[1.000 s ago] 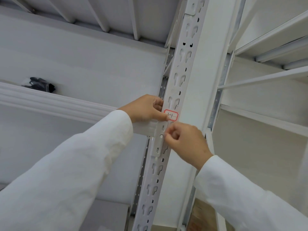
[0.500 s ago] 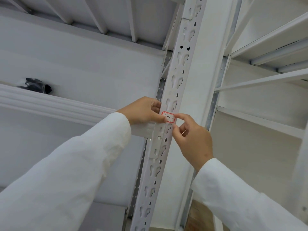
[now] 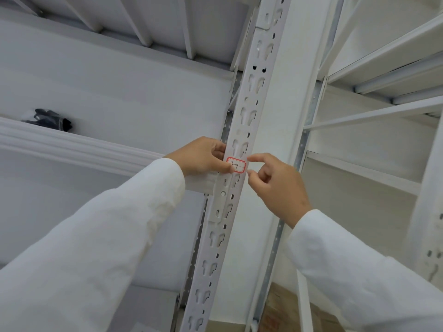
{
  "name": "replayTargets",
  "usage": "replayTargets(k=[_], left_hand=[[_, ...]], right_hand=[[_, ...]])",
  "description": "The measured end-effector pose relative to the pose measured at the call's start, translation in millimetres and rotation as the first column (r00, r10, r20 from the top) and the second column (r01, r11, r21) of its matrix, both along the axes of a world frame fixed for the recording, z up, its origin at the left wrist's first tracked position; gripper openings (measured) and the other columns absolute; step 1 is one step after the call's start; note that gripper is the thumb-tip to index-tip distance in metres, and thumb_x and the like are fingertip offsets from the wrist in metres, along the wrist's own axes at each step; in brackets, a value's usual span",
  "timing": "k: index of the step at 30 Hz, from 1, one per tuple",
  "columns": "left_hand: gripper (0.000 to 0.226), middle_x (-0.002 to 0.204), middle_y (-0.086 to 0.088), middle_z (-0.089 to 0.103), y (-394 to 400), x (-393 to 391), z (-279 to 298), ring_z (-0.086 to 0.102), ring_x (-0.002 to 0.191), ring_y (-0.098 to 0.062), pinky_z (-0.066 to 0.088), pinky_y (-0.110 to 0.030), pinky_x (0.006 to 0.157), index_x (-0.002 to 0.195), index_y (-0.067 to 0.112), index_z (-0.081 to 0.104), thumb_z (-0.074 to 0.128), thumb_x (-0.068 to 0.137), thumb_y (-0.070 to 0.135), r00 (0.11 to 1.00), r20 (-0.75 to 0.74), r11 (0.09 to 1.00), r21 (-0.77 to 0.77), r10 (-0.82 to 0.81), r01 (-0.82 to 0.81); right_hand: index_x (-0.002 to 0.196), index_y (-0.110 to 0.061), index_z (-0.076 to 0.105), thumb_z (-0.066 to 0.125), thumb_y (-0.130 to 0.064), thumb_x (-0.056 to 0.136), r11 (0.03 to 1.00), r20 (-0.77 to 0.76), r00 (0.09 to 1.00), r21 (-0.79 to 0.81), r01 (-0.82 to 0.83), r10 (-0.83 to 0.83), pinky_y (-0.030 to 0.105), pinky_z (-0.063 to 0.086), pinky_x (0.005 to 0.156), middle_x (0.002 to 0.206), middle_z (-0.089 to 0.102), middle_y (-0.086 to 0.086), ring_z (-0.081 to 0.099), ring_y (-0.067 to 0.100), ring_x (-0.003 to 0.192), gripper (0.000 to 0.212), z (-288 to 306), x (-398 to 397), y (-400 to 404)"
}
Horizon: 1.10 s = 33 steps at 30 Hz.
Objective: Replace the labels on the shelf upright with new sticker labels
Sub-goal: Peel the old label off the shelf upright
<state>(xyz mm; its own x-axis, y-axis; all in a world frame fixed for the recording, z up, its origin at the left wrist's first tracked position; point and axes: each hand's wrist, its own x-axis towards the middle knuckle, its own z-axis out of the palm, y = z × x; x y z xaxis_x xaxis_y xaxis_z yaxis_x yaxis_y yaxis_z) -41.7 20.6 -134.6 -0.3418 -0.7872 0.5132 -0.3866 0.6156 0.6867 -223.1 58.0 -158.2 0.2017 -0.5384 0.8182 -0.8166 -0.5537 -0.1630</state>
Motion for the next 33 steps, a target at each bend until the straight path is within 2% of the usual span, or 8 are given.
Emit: replayTargets(k=[3,11,14,18,21,25,30,33], left_hand=[[0.023,0.099,0.001,0.075,2,-1,1,0.070,0.089,-0.010,0.051,-0.023,0.089,0.099,0.019,0.066,0.073,0.077,0.011,1.000,-0.013,1.000,0.002,-0.016,0.016],[0.029,0.101,0.000,0.075,-4,1,0,0.070,0.092,-0.010,0.052,-0.027,0.094,0.105,0.012,0.068,0.075,0.076,0.012,0.999,-0.025,0.999,-0.010,-0.036,0.035],[0.031,0.100,0.002,0.075,-6,1,0,0.070,0.094,-0.011,0.051,-0.030,0.096,0.105,0.012,0.068,0.075,0.075,0.013,1.000,-0.016,1.000,-0.015,-0.015,0.015],[0.032,0.104,-0.001,0.074,-6,0,-1,0.070,0.098,-0.014,0.051,-0.033,0.098,0.107,0.010,0.067,0.075,0.076,0.011,1.000,-0.017,1.000,-0.012,-0.010,0.010],[0.030,0.101,0.001,0.075,-6,0,-2,0.070,0.092,-0.011,0.051,-0.030,0.096,0.105,0.013,0.068,0.075,0.076,0.011,1.000,-0.021,1.000,-0.014,-0.023,0.023],[0.022,0.093,0.005,0.074,-5,0,-1,0.069,0.088,-0.011,0.051,-0.025,0.090,0.095,0.020,0.068,0.074,0.076,0.010,0.999,-0.034,0.999,-0.011,-0.042,0.042],[0.028,0.103,0.000,0.075,-5,0,-1,0.070,0.095,-0.010,0.052,-0.026,0.094,0.106,0.010,0.068,0.072,0.078,0.012,1.000,-0.014,0.999,-0.043,-0.012,0.012],[0.027,0.101,0.000,0.074,-5,-1,-2,0.069,0.088,-0.010,0.052,-0.026,0.093,0.105,0.011,0.067,0.072,0.078,0.012,1.000,-0.016,0.999,-0.042,-0.008,0.007]], right_hand=[[0.113,-0.027,0.059,0.054,-0.023,0.087,1.000,-0.033,0.999,-0.016,0.020,-0.021,0.031,0.048,0.061,0.057,0.060,0.000,0.058,0.021,0.061,0.026,-4,1,-1],[0.114,-0.026,0.054,0.048,-0.019,0.088,0.997,-0.073,0.995,-0.049,0.059,-0.063,0.030,0.041,0.054,0.052,0.052,-0.001,0.051,0.023,0.054,0.028,-14,5,-8],[0.107,-0.028,0.050,0.048,-0.022,0.087,0.999,-0.059,0.997,0.024,0.048,-0.047,0.034,0.045,0.058,0.055,0.058,0.003,0.055,0.024,0.057,0.020,-9,8,-8],[0.082,-0.028,0.054,0.053,-0.026,0.084,0.994,-0.152,0.987,0.081,0.069,-0.057,0.029,0.037,0.055,0.049,0.049,-0.004,0.050,0.013,0.054,0.003,-2,4,-5],[0.090,-0.029,0.059,0.056,-0.026,0.085,1.000,-0.008,1.000,0.008,0.016,-0.016,0.028,0.042,0.057,0.050,0.051,-0.004,0.053,0.016,0.055,0.007,-4,1,-5],[0.107,-0.029,0.061,0.055,-0.027,0.087,0.996,-0.001,0.999,-0.072,0.046,-0.046,0.028,0.041,0.056,0.049,0.049,-0.008,0.050,0.014,0.055,0.021,-3,4,-11],[0.098,-0.027,0.065,0.055,-0.028,0.088,0.979,0.025,0.995,-0.178,0.096,-0.093,0.026,0.036,0.051,0.046,0.045,-0.007,0.048,0.020,0.051,0.015,-10,7,-18],[0.098,-0.026,0.063,0.055,-0.027,0.088,0.986,0.042,0.997,-0.152,0.074,-0.069,0.031,0.045,0.055,0.050,0.056,0.000,0.058,0.023,0.054,0.012,-13,10,-20]])
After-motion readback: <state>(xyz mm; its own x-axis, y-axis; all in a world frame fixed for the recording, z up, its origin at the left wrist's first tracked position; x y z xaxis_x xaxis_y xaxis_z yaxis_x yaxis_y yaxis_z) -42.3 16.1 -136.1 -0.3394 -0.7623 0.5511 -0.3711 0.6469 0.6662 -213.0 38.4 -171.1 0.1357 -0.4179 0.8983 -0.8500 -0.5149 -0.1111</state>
